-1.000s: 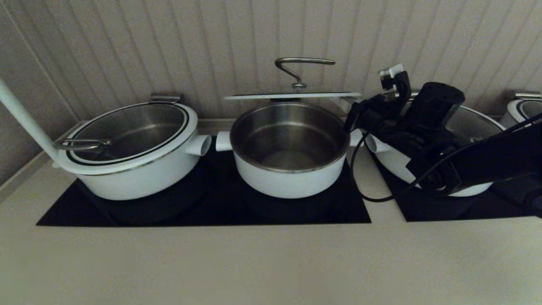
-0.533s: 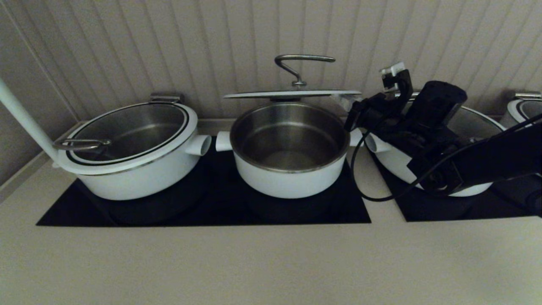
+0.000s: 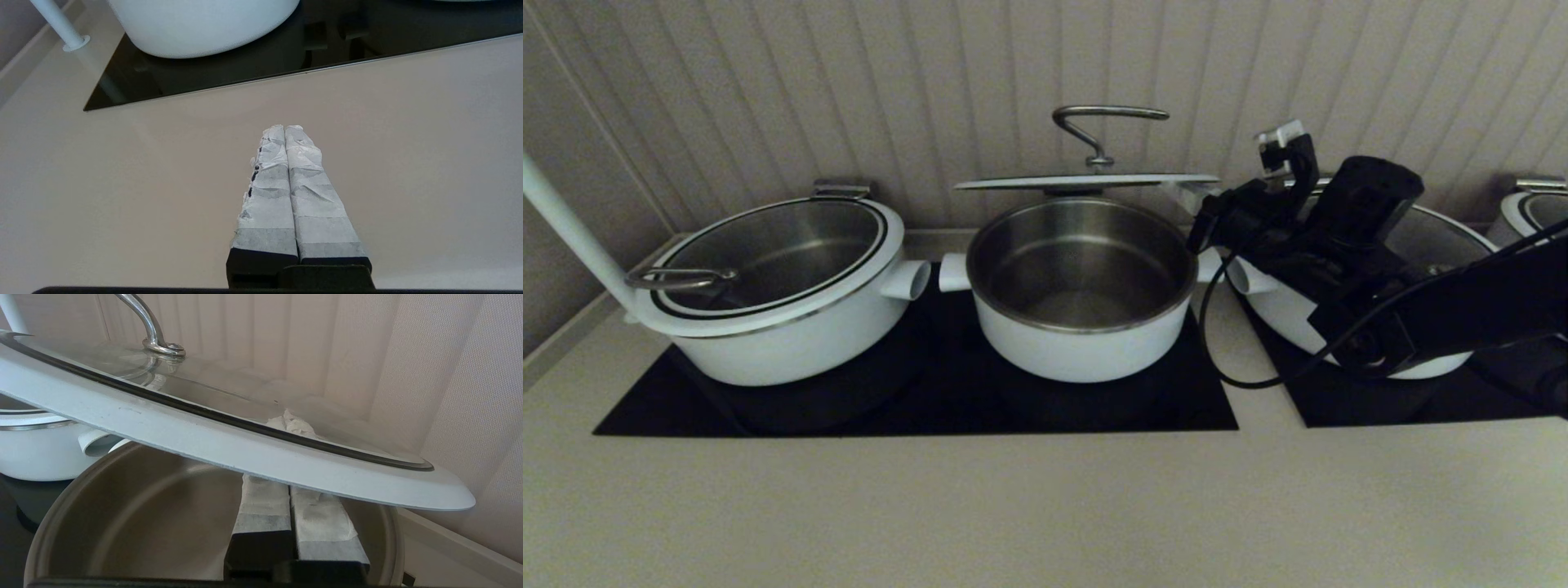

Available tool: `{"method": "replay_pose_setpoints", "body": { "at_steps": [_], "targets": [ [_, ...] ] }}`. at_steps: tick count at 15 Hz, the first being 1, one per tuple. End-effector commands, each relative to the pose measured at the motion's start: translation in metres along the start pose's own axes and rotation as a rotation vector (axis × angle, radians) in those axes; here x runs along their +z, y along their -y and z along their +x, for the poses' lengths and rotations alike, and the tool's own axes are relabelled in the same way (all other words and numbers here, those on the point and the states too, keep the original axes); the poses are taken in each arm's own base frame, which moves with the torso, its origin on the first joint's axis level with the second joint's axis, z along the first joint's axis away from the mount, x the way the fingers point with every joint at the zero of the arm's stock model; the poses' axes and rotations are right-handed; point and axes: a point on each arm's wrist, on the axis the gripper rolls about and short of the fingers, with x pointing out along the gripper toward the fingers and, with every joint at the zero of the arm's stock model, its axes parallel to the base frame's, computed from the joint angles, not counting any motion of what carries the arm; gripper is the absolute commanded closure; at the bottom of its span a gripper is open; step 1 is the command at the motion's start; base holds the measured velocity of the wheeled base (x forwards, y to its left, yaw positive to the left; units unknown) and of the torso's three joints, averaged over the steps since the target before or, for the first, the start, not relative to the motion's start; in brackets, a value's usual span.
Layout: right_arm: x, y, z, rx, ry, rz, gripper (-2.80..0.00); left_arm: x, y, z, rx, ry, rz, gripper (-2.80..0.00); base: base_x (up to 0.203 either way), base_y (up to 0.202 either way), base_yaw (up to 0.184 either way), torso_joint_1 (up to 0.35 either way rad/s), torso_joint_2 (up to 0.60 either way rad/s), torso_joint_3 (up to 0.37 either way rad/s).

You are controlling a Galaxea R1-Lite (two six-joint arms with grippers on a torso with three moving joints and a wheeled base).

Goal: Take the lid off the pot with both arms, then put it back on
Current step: Open the pot lid completely

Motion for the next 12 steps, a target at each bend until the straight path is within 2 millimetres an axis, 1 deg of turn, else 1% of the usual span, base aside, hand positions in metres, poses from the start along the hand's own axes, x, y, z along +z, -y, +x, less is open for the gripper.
{"method": "replay_pose_setpoints", "body": {
  "at_steps": [1, 5, 9, 12],
  "targets": [
    [0.000, 0.000, 0.000, 0.003, 0.005, -0.003, 0.00, 0.000, 0.000, 0.000, 0.001, 0.000, -0.015, 0.00, 0.000, 0.000, 0.000, 0.000, 0.00, 0.000],
    [0.002, 0.000, 0.000, 0.002, 0.022, -0.009, 0.00, 0.000, 0.000, 0.000, 0.018, -0.001, -0.156, 0.00, 0.000, 0.000, 0.000, 0.000, 0.00, 0.000],
    [0.011, -0.001, -0.002, 0.001, 0.062, -0.027, 0.00, 0.000, 0.000, 0.000, 0.022, -0.002, -0.156, 0.00, 0.000, 0.000, 0.000, 0.000, 0.00, 0.000],
    [0.015, -0.003, -0.006, 0.000, 0.061, -0.051, 0.00, 0.000, 0.000, 0.000, 0.022, -0.002, -0.156, 0.00, 0.000, 0.000, 0.000, 0.000, 0.00, 0.000]
  ]
}}
